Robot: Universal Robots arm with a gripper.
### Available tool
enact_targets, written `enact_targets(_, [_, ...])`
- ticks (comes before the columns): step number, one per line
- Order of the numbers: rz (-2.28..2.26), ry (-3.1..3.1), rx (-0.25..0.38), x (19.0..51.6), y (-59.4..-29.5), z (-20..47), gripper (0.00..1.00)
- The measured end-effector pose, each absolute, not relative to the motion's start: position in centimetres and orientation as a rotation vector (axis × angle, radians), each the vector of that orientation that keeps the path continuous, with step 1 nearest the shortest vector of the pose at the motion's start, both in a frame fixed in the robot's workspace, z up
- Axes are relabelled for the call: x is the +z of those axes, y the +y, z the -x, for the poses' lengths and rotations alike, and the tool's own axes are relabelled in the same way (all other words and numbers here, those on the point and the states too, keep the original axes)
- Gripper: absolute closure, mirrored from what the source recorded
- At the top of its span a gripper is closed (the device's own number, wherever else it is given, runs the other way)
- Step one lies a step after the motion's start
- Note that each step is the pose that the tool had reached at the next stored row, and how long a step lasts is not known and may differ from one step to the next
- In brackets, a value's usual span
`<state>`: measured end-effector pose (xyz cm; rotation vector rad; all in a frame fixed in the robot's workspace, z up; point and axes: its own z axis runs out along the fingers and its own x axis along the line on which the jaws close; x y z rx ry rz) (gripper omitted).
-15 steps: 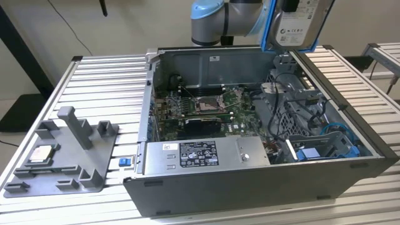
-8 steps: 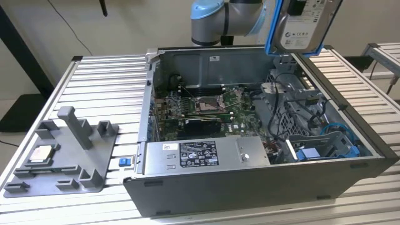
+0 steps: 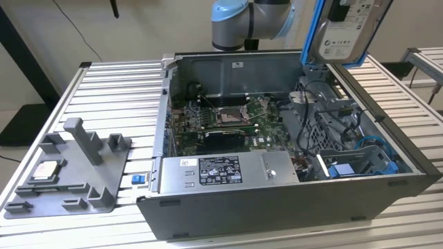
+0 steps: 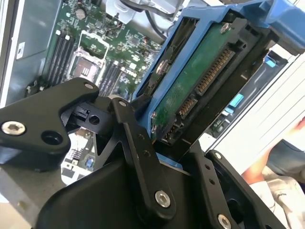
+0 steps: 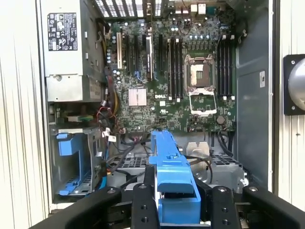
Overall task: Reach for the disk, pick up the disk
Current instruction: 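Pick up the disk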
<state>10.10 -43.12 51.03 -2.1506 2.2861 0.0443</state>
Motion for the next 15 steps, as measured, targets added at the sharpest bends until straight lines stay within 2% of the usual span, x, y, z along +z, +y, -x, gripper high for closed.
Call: enact_targets(15, [2.156,2.292,0.056,50.6,-45.8,-11.7,1.00])
